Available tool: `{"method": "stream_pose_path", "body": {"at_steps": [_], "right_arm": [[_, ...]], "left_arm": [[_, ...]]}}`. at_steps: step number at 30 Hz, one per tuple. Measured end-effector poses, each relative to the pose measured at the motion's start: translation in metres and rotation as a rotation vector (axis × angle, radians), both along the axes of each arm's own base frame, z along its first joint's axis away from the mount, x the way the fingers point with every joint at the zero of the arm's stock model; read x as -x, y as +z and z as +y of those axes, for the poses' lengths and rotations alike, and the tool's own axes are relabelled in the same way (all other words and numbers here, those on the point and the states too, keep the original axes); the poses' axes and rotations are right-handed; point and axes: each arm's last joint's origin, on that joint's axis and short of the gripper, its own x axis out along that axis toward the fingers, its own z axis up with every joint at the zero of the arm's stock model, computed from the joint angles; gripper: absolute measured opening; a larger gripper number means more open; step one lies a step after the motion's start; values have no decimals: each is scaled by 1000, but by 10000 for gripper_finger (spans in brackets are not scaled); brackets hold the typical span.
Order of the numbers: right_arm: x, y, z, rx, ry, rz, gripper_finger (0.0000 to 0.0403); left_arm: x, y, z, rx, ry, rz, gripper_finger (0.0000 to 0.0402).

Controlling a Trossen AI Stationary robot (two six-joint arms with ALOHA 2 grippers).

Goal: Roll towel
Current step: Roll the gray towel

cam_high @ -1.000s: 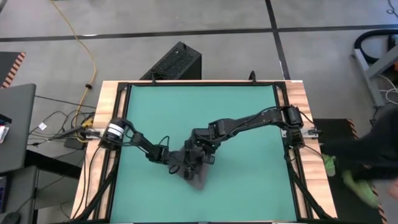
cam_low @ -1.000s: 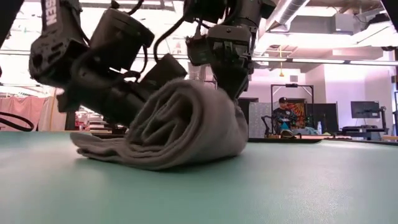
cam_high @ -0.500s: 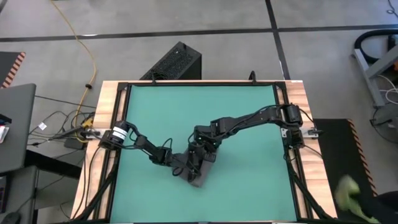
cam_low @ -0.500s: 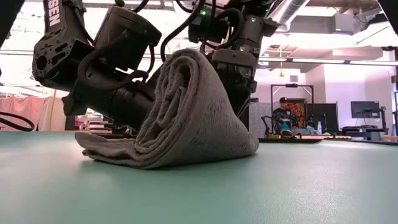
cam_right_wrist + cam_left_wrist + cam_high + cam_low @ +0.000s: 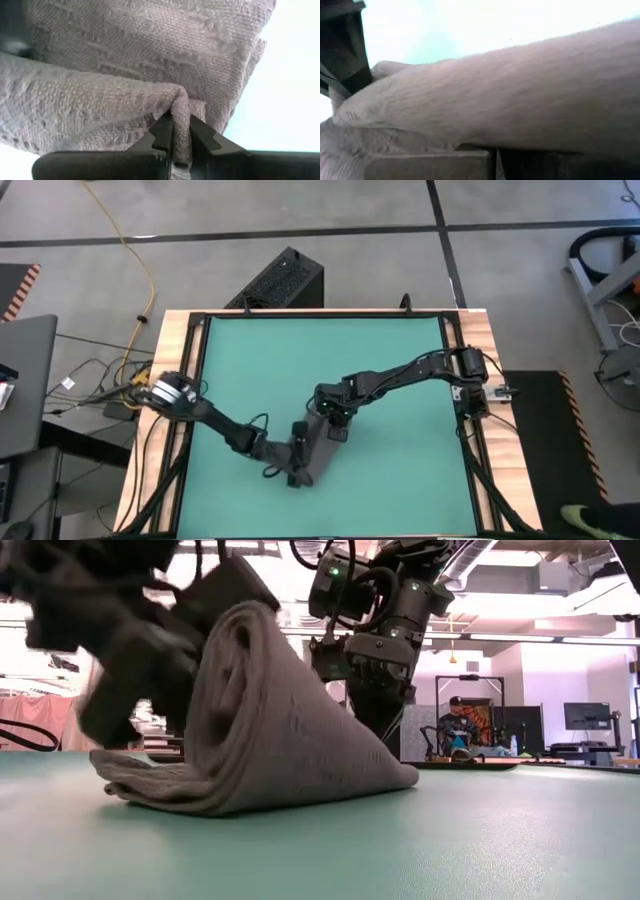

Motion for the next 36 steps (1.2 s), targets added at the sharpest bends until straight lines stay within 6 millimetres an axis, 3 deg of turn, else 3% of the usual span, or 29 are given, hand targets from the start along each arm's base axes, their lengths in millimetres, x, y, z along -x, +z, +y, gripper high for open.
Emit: {"method": "stream_pose_path", "body": {"at_steps": [5, 12, 15, 17, 19, 25, 36], "right_arm": [[-3, 0, 6, 3, 9, -39, 61], [-3, 0, 12, 20, 28, -43, 61], [-3, 0, 12, 26, 27, -45, 61], [-3, 0, 12, 25, 27, -44, 61], [-3, 0, 13, 25, 27, -42, 62], [-3, -1, 13, 21, 29, -41, 62], [-3, -1, 15, 21, 35, -39, 62]], "left_arm": [[17, 28, -6, -25, 40, 84, 0], [52, 80, -19, -182, 257, -35, 0], [52, 97, -20, -131, 283, -129, 0], [47, 103, -21, -52, 212, -168, 0], [45, 101, -21, -38, 150, -154, 0], [36, 69, -8, -18, 240, -28, 0], [20, 49, -35, 74, 135, -31, 0]]}}
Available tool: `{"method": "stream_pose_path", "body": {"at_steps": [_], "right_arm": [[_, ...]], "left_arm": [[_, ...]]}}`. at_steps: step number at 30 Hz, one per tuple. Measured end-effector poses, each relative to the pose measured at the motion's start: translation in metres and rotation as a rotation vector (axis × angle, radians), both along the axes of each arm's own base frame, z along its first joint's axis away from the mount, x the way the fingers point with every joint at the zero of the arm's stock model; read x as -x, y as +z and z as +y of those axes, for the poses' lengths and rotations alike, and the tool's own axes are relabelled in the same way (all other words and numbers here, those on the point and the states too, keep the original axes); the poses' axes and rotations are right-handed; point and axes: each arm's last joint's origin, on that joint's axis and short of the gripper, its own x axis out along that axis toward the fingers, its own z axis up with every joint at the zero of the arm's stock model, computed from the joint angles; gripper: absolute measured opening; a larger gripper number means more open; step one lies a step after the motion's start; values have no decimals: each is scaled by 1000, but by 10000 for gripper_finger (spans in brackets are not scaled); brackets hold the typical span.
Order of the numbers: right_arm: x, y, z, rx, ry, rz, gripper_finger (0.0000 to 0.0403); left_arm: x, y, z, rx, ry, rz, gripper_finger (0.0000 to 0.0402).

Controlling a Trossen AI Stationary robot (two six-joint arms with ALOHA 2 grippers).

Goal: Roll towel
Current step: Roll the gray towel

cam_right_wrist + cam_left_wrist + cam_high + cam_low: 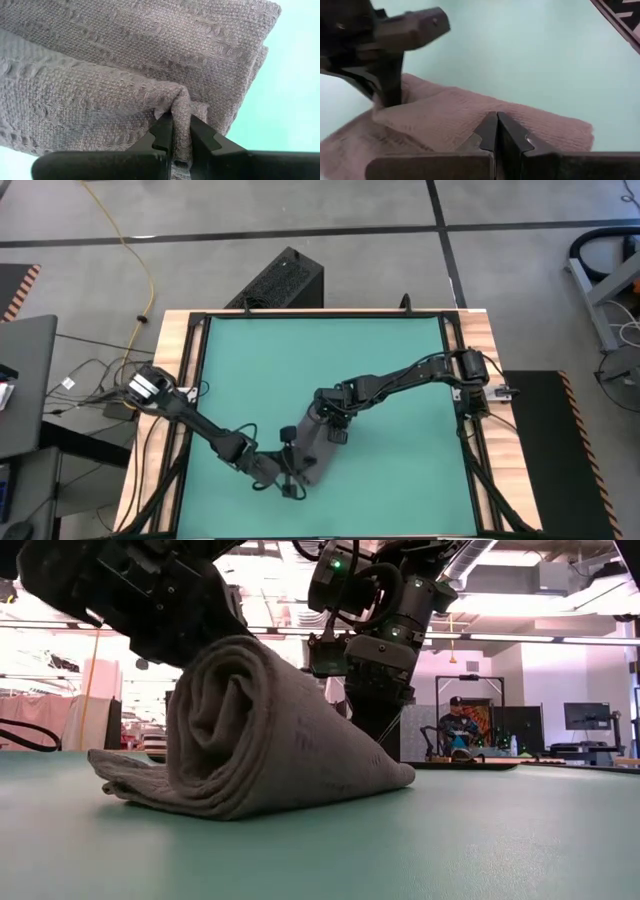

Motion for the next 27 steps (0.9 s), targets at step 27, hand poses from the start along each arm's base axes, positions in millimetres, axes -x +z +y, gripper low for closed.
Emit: {"method": "stream_pose_path", "body": {"at_steps": [27], "right_arm": [[0, 0, 0, 30, 54, -1, 101]], "left_arm": [[8, -22, -33, 90, 53, 94, 0]]}}
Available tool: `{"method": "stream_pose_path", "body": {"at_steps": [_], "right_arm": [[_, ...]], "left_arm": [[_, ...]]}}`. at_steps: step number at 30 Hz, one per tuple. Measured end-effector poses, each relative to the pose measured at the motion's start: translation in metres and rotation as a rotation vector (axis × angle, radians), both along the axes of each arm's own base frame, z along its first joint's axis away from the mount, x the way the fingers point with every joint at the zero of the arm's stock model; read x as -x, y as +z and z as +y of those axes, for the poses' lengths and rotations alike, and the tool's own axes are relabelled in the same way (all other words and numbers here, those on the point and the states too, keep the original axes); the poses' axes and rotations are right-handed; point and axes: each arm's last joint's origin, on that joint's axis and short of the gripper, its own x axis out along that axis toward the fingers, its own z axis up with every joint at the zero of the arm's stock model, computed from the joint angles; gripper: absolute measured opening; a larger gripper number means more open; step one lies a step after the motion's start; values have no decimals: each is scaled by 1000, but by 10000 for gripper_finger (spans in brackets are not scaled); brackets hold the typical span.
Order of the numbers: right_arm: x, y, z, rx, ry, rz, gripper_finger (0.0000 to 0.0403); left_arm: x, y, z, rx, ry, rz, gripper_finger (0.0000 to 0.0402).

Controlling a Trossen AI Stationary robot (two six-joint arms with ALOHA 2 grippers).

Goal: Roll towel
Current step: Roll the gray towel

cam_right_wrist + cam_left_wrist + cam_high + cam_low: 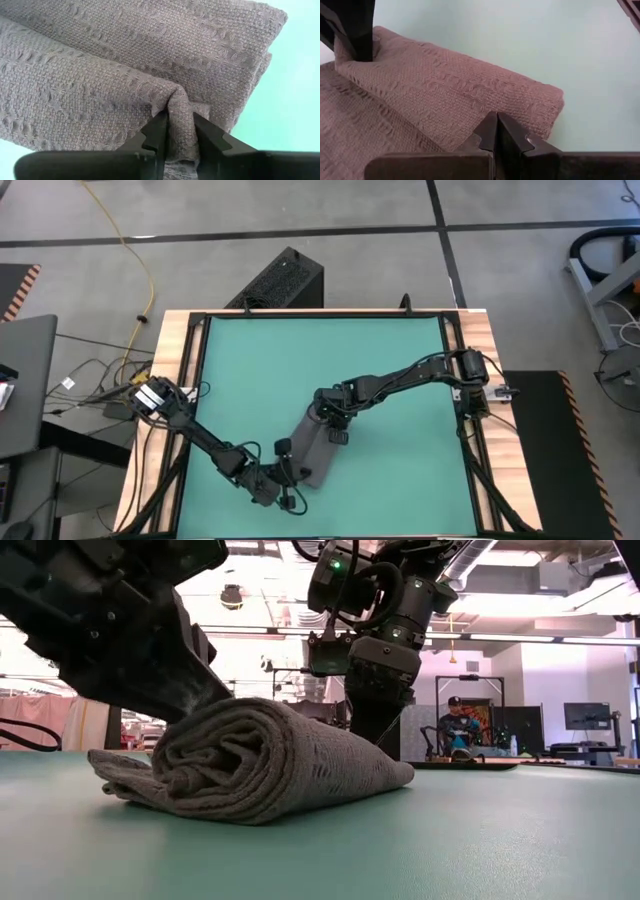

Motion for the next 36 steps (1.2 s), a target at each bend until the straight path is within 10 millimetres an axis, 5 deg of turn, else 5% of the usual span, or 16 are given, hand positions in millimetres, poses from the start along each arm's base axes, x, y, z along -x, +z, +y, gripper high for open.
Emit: {"method": "stream_pose_path", "body": {"at_steps": [10, 16, 27, 36], "right_arm": [[1, 6, 2, 10, 23, 21, 149], [4, 13, 1, 20, 16, 16, 186], [14, 40, -13, 89, 99, -20, 189], [47, 104, 6, 217, 293, -274, 152]], "left_arm": [[-7, -44, -5, -6, 19, 5, 0], [-5, -47, -8, -23, 13, 11, 0], [-2, -51, -8, -13, -3, 57, 0], [-1, -51, -8, -4, -8, 62, 0]]}}
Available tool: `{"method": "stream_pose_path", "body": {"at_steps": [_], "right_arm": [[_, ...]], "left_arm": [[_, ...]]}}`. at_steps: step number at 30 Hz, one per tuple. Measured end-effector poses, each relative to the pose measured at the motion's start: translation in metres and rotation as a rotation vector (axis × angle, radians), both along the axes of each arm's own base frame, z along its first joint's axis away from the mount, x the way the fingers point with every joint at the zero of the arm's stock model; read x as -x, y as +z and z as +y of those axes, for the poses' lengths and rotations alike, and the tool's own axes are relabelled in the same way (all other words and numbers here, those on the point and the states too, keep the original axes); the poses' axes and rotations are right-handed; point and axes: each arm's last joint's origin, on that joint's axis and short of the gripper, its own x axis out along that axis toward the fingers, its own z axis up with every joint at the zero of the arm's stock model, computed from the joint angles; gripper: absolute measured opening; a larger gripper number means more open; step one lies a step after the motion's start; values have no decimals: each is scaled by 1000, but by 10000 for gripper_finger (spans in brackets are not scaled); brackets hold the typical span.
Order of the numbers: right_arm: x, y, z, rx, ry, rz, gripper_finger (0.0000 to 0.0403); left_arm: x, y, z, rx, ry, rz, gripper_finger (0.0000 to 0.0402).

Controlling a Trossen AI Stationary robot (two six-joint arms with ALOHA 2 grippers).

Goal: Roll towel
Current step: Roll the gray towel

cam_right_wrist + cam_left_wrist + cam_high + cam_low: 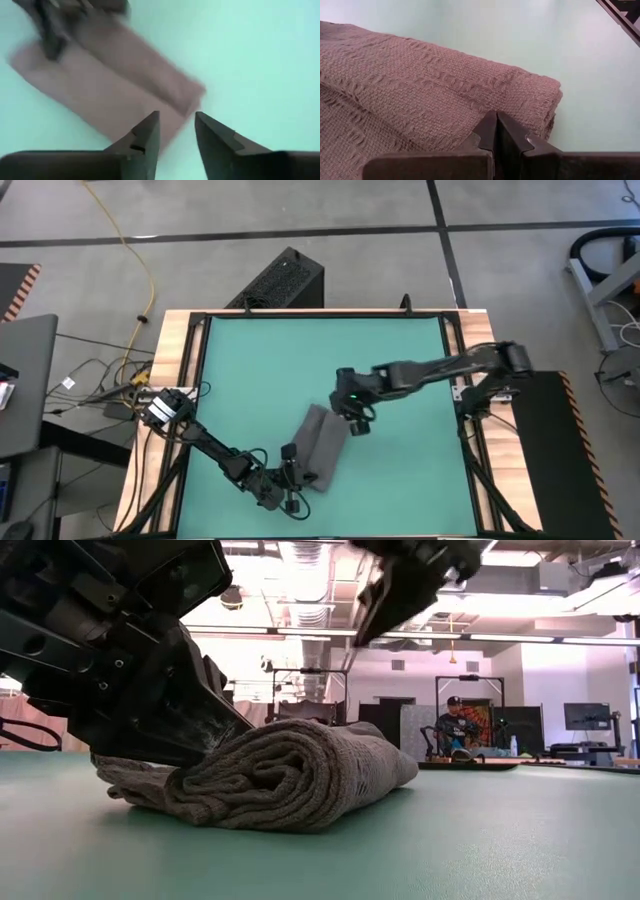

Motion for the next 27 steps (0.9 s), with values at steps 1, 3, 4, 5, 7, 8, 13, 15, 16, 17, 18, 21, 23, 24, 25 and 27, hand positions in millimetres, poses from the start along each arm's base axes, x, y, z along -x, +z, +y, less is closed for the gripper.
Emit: {"method": "stream_pose_path", "body": {"at_steps": [1, 3, 4, 5, 7, 8, 13, 15, 16, 17, 18, 21, 23, 24, 25, 27], "right_arm": [[5, 2, 4, 3, 22, -59, 140], [15, -5, 10, -1, 52, -157, 107], [20, -11, 11, -1, 61, -192, 87], [24, -20, 9, 1, 63, -220, 65], [26, -35, 3, 1, 47, -296, 24], [25, -41, 0, -2, 39, -336, 15], [10, -79, -7, 3, 47, -314, 23], [5, -97, -8, 7, 65, -268, 20], [3, -104, -9, 7, 67, -254, 16], [1, -110, -11, -4, 71, -237, 13], [1, -116, -12, -16, 66, -214, 10], [3, -129, -10, -47, 44, -129, 8], [5, -130, -5, -63, 38, -97, 10], [8, -129, -1, -72, 38, -79, 10], [10, -128, 3, -77, 36, -60, 10], [17, -125, 10, -64, 10, -21, 10]], "left_arm": [[0, 0, 0, -1, -2, 4, 0], [1, -1, 0, -3, -9, 14, 0], [1, -1, 0, -4, -10, 15, 0], [1, -1, 0, -9, -14, 16, 0], [1, -1, 0, -27, -27, 18, 0], [1, -1, 0, -35, -34, 20, 0], [-1, -1, 2, -11, -59, 37, 0], [-1, -1, 2, 2, -52, 37, 0], [-1, -1, 2, 5, -50, 37, 0], [-1, -1, 2, 9, -47, 36, 0], [-1, -1, 2, 17, -41, 36, 0], [-1, -1, 1, 40, -30, 36, 0], [0, -1, 1, 43, -35, 43, 0], [2, 0, 0, 49, -38, 53, 0], [3, 1, 0, 53, -40, 73, 0], [6, 4, 0, 76, -21, 94, 0]]}}
